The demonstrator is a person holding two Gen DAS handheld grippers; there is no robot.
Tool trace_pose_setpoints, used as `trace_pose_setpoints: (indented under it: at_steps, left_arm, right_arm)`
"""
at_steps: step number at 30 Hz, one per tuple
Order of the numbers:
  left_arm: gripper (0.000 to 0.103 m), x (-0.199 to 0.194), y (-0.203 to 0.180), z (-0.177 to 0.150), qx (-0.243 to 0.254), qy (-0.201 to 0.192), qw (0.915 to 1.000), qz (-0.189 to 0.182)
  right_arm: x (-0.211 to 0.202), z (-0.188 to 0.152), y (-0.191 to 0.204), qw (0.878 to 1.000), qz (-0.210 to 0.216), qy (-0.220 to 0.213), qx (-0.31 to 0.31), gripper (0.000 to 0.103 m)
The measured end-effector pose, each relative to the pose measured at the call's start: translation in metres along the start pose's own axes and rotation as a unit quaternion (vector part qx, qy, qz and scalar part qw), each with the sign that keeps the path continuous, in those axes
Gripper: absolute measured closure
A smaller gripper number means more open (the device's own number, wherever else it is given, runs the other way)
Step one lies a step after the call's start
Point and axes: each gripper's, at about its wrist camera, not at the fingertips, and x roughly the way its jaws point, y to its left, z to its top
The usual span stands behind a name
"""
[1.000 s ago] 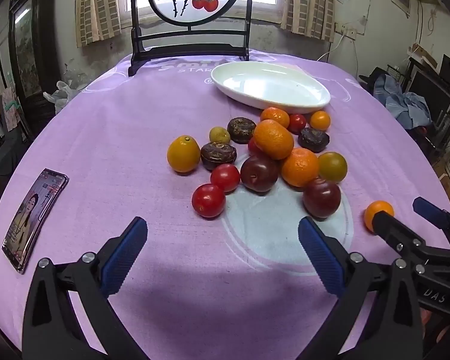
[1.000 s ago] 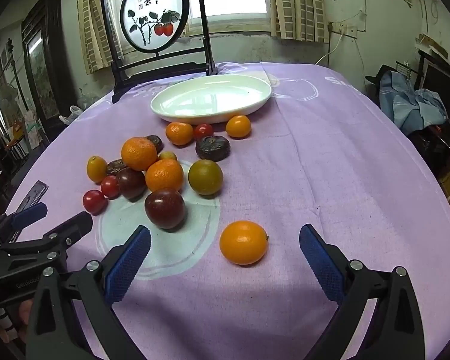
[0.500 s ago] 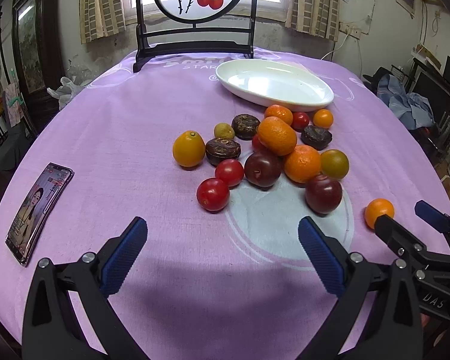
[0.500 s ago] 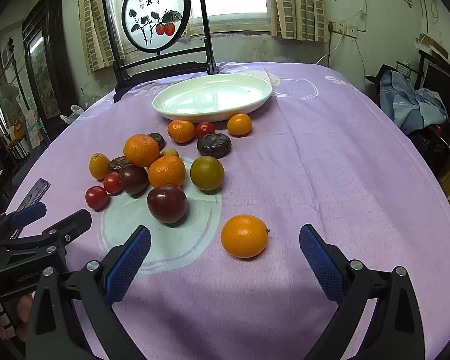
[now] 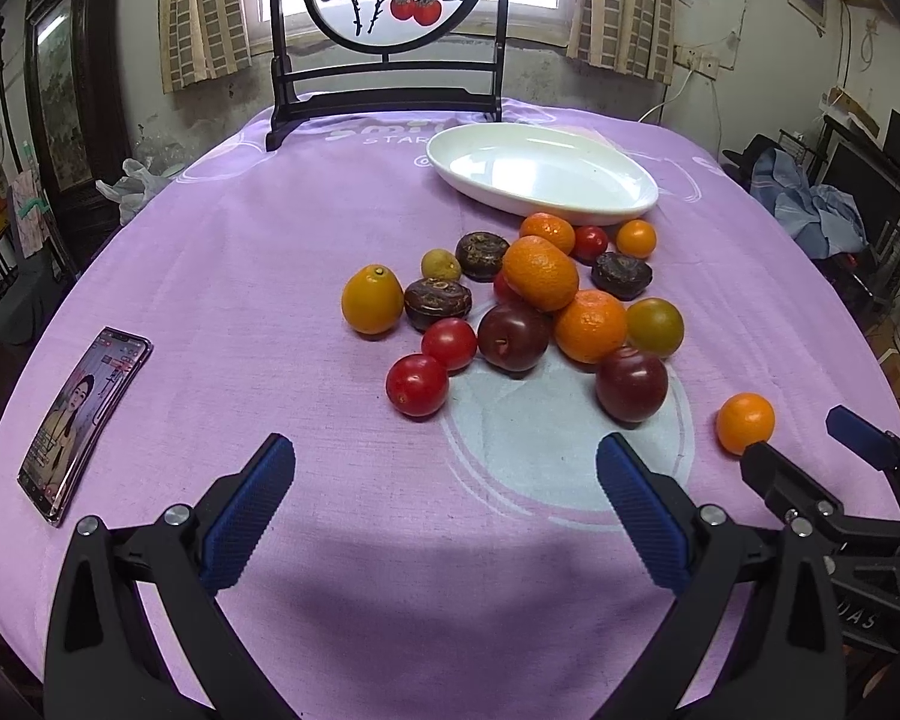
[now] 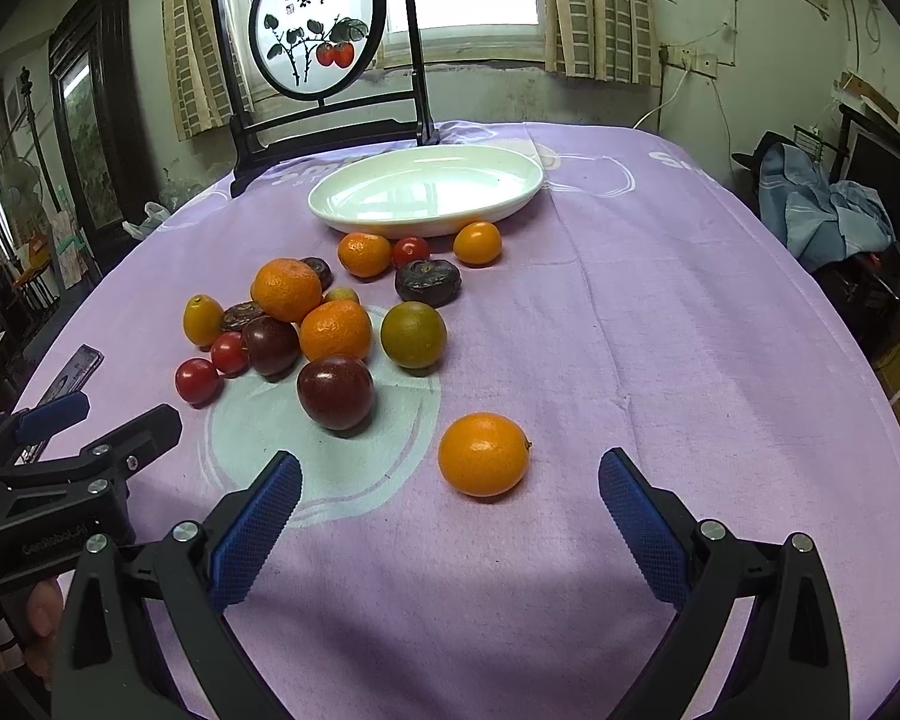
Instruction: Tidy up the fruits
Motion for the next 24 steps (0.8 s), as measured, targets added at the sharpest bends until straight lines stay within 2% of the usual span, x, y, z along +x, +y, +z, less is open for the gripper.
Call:
trace_pose_setpoints:
  at_steps: [24]
  left_arm:
    - [0.004,-0.0008,0.0002,0.0009,0.002,0.005,1.0000,0.000]
  right_arm:
    - [-0.0029,-0.0016,-0.0062,1.000,-0.004,0.003,0.003,0.003]
